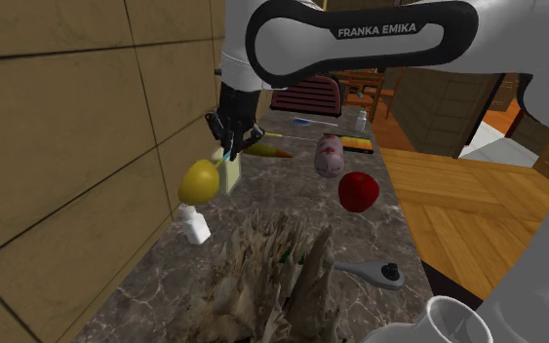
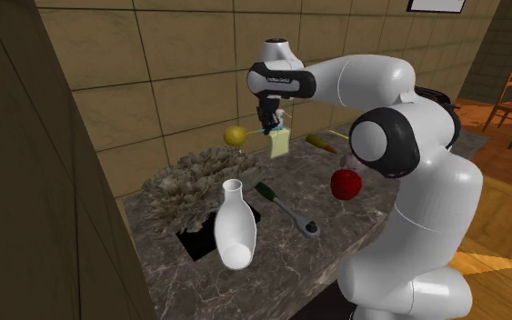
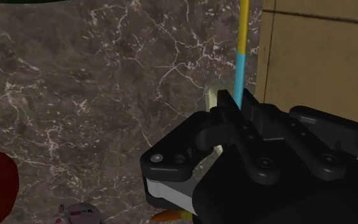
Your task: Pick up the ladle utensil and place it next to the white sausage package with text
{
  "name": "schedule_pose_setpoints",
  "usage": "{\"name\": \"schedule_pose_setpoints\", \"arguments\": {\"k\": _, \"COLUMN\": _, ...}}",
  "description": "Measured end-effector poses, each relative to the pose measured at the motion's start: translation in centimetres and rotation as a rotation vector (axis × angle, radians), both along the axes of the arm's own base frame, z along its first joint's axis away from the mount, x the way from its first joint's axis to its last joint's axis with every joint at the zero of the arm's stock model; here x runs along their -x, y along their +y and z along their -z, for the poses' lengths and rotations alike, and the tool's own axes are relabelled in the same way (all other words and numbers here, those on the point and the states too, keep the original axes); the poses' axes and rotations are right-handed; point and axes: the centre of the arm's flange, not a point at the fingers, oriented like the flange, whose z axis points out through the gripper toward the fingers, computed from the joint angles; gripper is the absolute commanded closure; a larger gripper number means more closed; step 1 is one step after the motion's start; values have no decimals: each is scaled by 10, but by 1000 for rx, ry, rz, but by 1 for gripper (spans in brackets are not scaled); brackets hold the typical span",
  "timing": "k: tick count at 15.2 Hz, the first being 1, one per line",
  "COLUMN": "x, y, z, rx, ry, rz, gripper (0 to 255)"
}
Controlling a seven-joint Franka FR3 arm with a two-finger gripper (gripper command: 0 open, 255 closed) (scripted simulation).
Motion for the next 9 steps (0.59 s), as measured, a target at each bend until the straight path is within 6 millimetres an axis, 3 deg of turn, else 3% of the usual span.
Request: {"name": "schedule_pose_setpoints", "arguments": {"k": 9, "x": 49, "y": -109, "z": 1, "rx": 1, "ry": 1, "rz": 2, "gripper": 255}}
